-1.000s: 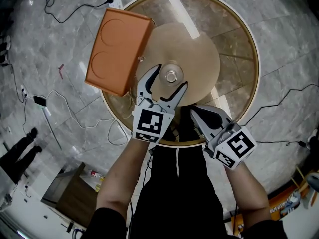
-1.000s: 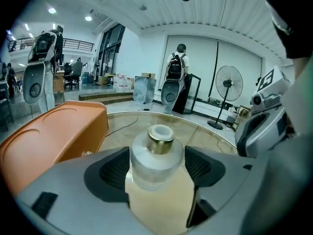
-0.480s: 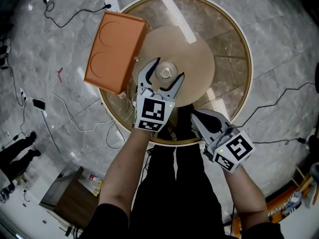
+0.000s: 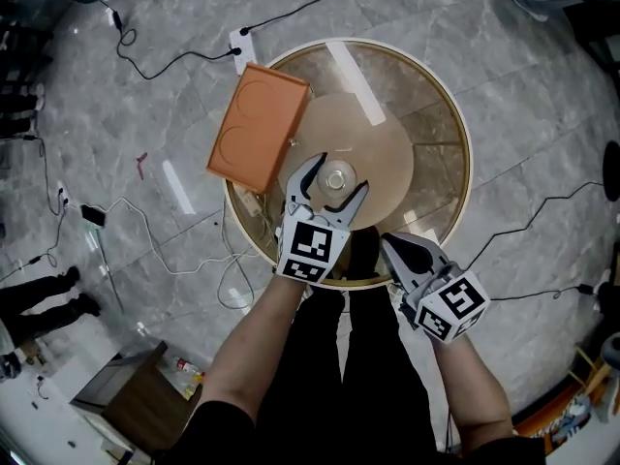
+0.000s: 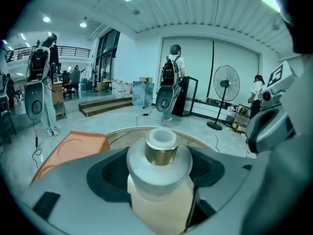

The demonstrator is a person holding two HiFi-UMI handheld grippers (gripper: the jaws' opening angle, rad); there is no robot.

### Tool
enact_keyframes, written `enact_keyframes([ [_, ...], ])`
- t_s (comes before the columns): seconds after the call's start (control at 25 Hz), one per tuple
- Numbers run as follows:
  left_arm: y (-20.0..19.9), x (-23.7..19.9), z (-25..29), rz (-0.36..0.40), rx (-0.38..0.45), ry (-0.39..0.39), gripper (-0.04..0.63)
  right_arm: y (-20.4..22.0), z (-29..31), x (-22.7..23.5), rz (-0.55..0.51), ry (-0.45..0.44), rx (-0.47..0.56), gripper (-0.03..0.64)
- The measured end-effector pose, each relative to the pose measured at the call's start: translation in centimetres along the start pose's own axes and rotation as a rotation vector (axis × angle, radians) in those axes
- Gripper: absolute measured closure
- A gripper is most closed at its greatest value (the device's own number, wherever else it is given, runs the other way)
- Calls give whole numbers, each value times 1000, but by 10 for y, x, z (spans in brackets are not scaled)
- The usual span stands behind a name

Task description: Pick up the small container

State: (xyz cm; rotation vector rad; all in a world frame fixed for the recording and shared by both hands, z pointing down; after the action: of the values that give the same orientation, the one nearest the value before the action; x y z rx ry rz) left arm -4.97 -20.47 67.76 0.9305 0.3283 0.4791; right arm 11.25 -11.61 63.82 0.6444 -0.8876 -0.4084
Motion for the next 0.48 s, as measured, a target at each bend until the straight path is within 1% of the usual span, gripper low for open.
enact_keyframes([
  [0.12, -41, 11, -46, 4, 16, 21, 250, -37, -18, -30, -19, 12, 40, 601],
  [0.28, -110, 8, -102, 5, 57, 3, 250, -92, -42, -71, -70, 27, 75, 601],
  [0.48, -177, 10, -179, -29, 79, -2, 250, -139, -80, -126, -118, 54, 96, 603],
])
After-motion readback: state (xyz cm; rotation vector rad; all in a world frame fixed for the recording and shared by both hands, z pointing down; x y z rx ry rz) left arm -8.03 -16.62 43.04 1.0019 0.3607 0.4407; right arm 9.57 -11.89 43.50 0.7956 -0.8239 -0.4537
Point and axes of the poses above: the fingertips, and each gripper's own axes: z forward along the fingers, x to its right, y out of its underside, the point moved 8 cm from there along -z, backward along the fingers, and after that the axes turned 4 degrees about -y, right-handed, at the moved point
